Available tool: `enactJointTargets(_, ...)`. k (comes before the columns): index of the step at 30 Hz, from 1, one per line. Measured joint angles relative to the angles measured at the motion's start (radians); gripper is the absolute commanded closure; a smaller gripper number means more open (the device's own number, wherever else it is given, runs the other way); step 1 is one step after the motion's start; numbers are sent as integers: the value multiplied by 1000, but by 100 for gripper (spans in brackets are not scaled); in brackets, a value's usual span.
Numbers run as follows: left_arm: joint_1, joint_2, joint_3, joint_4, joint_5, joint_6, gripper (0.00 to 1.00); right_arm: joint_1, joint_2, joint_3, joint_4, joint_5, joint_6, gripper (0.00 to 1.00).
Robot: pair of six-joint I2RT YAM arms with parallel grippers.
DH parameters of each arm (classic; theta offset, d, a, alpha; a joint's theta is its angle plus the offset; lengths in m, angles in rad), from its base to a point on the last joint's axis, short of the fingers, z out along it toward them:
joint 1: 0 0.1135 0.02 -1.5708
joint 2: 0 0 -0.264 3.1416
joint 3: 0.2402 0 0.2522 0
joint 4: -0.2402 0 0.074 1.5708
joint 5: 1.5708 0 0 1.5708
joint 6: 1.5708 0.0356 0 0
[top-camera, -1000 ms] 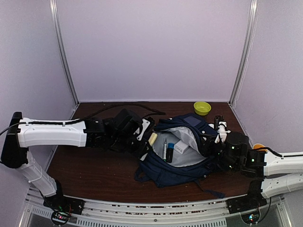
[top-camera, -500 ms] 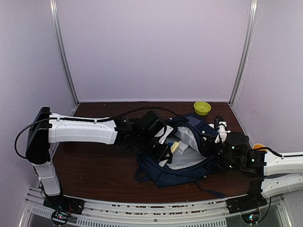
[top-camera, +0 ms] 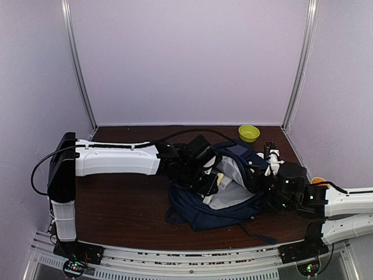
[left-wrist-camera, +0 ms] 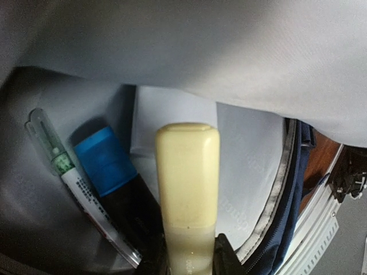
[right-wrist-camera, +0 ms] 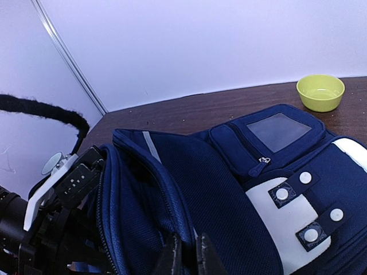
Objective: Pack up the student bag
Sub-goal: Place the glue stick in the second largest pocket of the bag, then adjust the glue stick in the second largest pocket of the bag.
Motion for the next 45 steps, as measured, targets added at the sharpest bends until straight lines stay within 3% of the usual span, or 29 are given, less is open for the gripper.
enactJointTargets(8,0,2,4,-16,-26,-77,98,-1,0,0,3,-11,0,100)
enactJointTargets(14,-2,-3,-8,-2,-49,-96,32,-1,3,0,4,-14,0,100)
enactJointTargets(23,4,-96,-131,48,-125,-112,8,-1,3,0,2,-14,0,100)
enactJointTargets(29,27,-227,-235,67,-219,-109,2,-1,3,0,0,-14,0,100)
enactJointTargets(37,-4,-439,-365,85,-393,-61,2,-1,5,0,0,-14,0,100)
enactJointTargets(45,-5,-717,-507,129,-709,46,2,-1,11,4,-1,-14,0,100)
